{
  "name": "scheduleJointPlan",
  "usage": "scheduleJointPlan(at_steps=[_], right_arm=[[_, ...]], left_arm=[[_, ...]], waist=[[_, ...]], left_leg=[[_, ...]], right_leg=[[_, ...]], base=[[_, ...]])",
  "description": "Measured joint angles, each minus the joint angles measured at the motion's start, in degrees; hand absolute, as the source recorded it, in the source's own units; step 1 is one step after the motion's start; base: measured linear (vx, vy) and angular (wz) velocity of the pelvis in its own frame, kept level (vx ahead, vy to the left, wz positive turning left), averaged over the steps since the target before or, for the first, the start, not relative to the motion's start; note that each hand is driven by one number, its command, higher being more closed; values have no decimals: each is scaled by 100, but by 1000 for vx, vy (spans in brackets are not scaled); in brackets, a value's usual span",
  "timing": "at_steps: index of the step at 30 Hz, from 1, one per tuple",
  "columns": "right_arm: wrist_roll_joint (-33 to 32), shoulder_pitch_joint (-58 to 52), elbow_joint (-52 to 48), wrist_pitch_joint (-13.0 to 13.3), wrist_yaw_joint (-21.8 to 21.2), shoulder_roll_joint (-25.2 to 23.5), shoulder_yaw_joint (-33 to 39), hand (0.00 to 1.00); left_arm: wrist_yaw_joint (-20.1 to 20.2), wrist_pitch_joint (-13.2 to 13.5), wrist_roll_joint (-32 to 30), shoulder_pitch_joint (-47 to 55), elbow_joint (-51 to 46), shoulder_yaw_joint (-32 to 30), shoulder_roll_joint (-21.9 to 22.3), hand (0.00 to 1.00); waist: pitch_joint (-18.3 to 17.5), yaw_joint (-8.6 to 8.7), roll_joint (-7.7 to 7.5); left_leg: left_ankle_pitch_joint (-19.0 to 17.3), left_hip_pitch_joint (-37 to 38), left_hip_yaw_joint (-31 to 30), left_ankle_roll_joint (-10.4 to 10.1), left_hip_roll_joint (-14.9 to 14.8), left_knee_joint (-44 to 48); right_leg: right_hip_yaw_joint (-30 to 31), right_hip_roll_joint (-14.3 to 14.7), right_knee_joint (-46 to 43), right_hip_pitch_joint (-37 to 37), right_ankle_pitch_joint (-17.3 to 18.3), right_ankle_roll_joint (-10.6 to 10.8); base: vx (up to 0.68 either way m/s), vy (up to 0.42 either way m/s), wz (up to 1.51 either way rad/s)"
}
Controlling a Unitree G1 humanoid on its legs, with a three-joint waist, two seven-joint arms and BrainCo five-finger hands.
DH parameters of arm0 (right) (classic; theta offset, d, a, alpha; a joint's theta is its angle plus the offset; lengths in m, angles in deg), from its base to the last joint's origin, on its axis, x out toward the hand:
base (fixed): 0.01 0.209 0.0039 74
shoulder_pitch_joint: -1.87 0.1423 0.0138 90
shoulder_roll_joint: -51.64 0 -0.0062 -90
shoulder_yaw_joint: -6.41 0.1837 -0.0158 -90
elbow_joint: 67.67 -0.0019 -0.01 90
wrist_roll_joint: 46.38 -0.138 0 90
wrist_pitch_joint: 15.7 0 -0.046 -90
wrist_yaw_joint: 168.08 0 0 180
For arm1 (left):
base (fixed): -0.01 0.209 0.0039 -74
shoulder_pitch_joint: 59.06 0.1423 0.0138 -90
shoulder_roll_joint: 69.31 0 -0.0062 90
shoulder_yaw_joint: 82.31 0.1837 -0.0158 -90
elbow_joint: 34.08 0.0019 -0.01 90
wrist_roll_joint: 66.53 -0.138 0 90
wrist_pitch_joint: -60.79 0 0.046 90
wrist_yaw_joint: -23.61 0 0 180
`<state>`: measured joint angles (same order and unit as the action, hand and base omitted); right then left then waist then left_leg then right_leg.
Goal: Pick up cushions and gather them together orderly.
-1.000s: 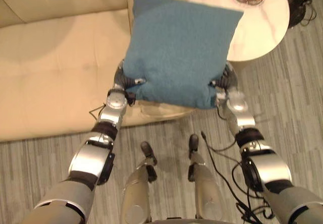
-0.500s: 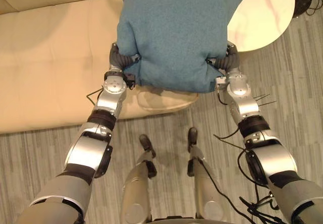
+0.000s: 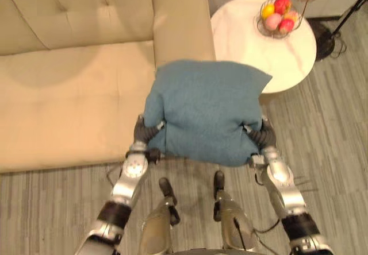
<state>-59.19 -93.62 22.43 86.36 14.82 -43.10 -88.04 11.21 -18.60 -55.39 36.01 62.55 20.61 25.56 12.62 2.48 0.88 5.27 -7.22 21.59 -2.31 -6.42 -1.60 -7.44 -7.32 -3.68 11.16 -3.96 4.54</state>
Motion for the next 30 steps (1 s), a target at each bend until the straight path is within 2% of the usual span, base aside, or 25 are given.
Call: scheduleJointPlan(at_steps=[5,8,11,12,13,14,15,16,17,18,19,20,21,22,23,24,27,28,29,30], right_arm=[[214,-500,-180,64,-214,-200,-11,100],[266,-520,-179,79,-231,-280,-86,100],[274,-518,-163,87,-224,-260,-85,100],[274,-512,-149,87,-222,-256,-85,100],[273,-522,-105,97,-214,-265,-86,100],[273,-518,21,126,-196,-274,-86,100],[276,-511,98,146,-194,-271,-90,100],[293,-490,197,159,-180,-257,-111,100],[330,-453,209,162,-169,-226,-112,100],[318,-408,211,163,-165,-160,-113,100],[319,-337,214,164,-165,-92,-113,100],[318,-249,313,169,-167,-43,-121,100],[318,-154,473,159,-153,73,-99,100],[320,-171,500,158,-150,68,-91,100],[319,-322,558,141,-120,21,-4,100],[319,-353,671,140,-54,36,98,100],[317,-388,772,139,-32,19,343,100],[317,-386,771,140,-33,5,363,100],[318,-394,770,140,-32,-36,412,100],[318,-397,763,140,-31,-51,447,100]], left_arm=[[130,52,-146,909,-599,-197,174,100],[130,107,-221,1079,-807,-280,180,100],[130,107,-230,1066,-844,-287,194,100],[133,109,-231,1054,-849,-301,197,100],[160,108,-236,993,-839,-336,196,100],[195,110,-269,964,-837,-347,195,100],[202,109,-294,965,-837,-352,193,100],[205,112,-309,953,-838,-371,191,100],[204,110,-341,908,-837,-376,201,100],[205,109,-344,873,-838,-373,225,100],[205,112,-344,840,-846,-379,229,100],[204,105,-341,831,-832,-387,262,100],[205,90,-339,876,-831,-358,345,100],[205,85,-335,878,-825,-351,346,100],[224,56,-337,824,-795,-266,349,100],[253,59,-334,807,-797,-156,327,100],[397,61,-332,799,-771,26,309,100],[429,62,-331,785,-768,26,314,100],[485,74,-328,738,-723,35,318,100],[499,93,-329,669,-620,47,328,100]], waist=[[-351,-42,13],[-375,-167,8],[-374,-162,-13],[-372,-163,-15],[-367,-91,-59],[-405,-20,-127],[-440,-28,-177],[-511,-107,-261],[-529,-167,-261],[-574,-222,-167],[-600,-367,-76],[-552,-358,52],[-474,-349,278],[-469,-334,289],[-436,-273,239],[-348,-230,91],[-369,-83,116],[-375,-49,126],[-392,-11,153],[-429,11,211]], left_leg=[[5,441,29,5,135,-221],[-10,605,239,25,167,-214],[-101,471,182,171,158,108],[-166,421,168,262,122,190],[-194,303,-113,306,113,383],[-170,245,-460,327,140,526],[-153,174,-586,314,155,615],[-101,-120,-828,241,159,887],[-3,-370,-1037,181,138,1076],[146,-648,-1211,133,51,1083],[380,-931,-1392,44,-68,971],[604,-1110,-1560,-14,-178,882],[716,-1116,-1670,98,-372,456],[614,-1115,-1547,164,-414,411],[13,-1150,-925,285,-530,471],[-191,-1250,-444,310,-563,897],[-392,-1390,-6,529,-550,2330],[-535,-1319,49,476,-560,2501],[-771,-1062,177,327,-559,2512],[-880,-717,225,177,-528,2058]], right_leg=[[17,-107,-26,-322,68,57],[247,-156,-163,-299,53,96],[322,-250,-728,-126,183,312],[413,-249,-1072,-57,395,462],[689,-299,-2320,143,1012,320],[811,-245,-3386,119,1415,355],[875,-218,-3685,89,1515,406],[985,-118,-3615,-60,1759,322],[982,32,-3309,-141,1893,268],[934,171,-2908,-190,1979,174],[809,347,-2362,-234,2088,-11],[659,519,-2094,-304,2126,-135],[311,772,-2008,-294,1940,-343],[231,775,-1984,-309,1912,-366],[-65,614,-1807,-376,1811,-473],[-304,399,-1774,-366,1811,-594],[-810,66,-1352,-382,1471,-702],[-882,42,-1232,-378,1381,-666],[-978,26,-1009,-371,1241,-578],[-1035,46,-817,-340,1120,-427]], base=[[42,50,1],[-29,50,-31],[-80,11,8],[-101,-57,61],[-70,-158,121],[-14,-128,135],[-44,-243,133],[-61,-195,95],[-122,-284,101],[-158,-221,78],[-195,-207,69],[-352,-247,79],[-358,-192,69],[-405,-215,118],[-338,-103,123],[-312,-94,134],[-248,-12,100],[-148,77,69],[-116,99,64],[-96,108,59]])
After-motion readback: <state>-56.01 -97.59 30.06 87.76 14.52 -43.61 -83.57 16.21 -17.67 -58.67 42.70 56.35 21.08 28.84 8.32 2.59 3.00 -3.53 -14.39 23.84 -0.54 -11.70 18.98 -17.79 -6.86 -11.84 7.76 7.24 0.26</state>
